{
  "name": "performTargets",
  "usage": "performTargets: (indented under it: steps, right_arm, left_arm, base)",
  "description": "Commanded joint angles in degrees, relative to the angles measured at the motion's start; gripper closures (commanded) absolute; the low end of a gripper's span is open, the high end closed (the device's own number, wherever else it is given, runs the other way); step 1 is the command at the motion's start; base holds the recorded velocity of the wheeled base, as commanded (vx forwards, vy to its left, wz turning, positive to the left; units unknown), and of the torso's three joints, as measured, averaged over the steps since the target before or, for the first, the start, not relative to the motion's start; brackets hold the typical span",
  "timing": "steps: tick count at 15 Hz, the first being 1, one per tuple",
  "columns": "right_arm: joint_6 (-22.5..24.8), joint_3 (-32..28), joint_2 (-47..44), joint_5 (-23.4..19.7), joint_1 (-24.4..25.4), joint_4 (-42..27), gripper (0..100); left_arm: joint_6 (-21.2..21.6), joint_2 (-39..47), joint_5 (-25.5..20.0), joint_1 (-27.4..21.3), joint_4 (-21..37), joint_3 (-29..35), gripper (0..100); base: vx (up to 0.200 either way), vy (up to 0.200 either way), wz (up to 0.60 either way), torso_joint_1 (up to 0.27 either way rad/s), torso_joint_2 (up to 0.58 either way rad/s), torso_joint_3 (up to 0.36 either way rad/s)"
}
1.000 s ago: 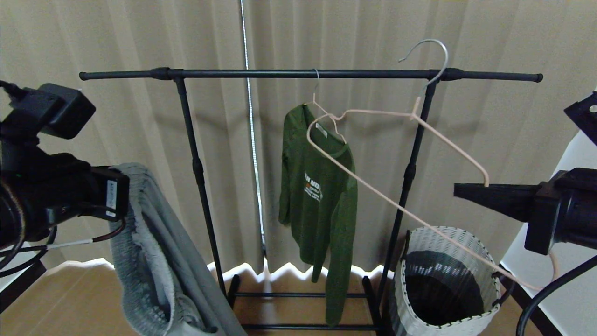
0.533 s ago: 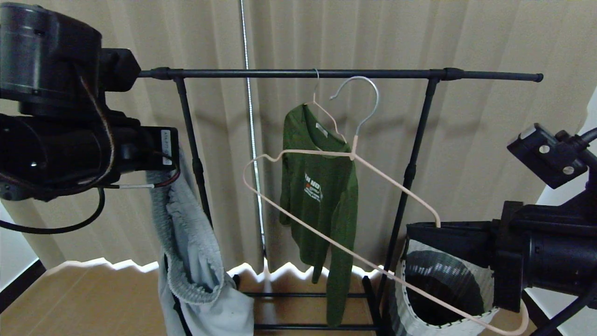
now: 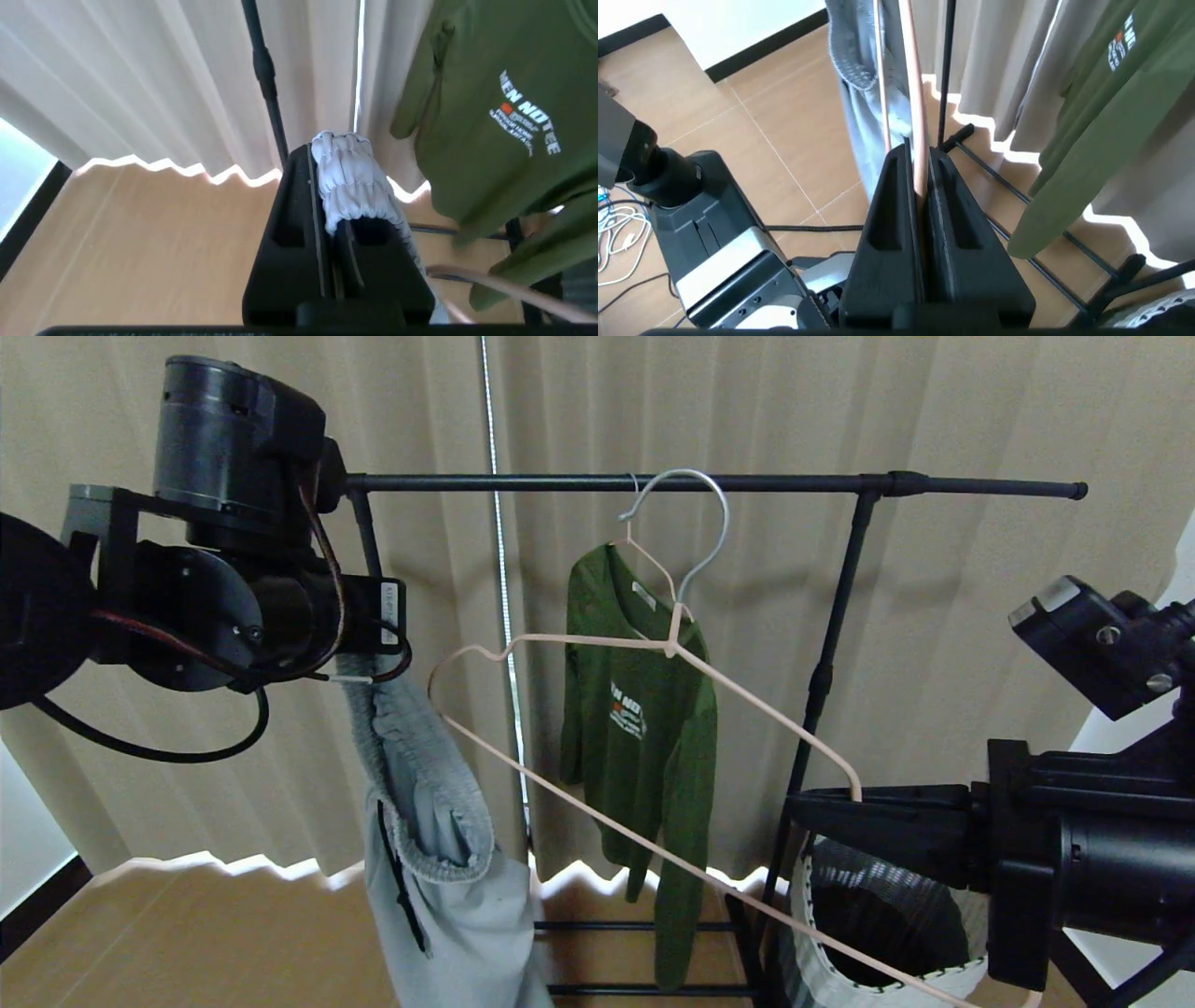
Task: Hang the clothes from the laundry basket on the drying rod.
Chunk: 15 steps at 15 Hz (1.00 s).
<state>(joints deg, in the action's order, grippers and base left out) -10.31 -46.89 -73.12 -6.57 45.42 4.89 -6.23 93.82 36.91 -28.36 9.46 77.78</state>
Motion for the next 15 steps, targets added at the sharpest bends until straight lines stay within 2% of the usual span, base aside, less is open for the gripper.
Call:
performTargets:
  steps: [1, 10, 15]
  right_arm:
    - [-0.1, -0.6, -0.9, 0.0, 0.1, 0.0, 100]
    - [0.0, -1.4, 0.9, 0.0, 1.2, -0.1, 100]
    - [0.2, -1.7, -2.4, -1.7, 2.6, 0.0, 100]
  left_arm:
    - [0.0, 0.7, 0.1, -0.2, -0.1, 0.2, 100]
    - [5.5, 0.8, 1.9, 0.6, -0.8, 0.2, 100]
    - [5.6, 1.3, 2.6, 0.1, -2.0, 0.0, 100]
  base:
    - [0.000, 0.000, 0.00, 0.000, 0.00, 0.000]
    - [0.000, 0.000, 0.00, 0.000, 0.00, 0.000]
    - [0.000, 0.000, 0.00, 0.000, 0.00, 0.000]
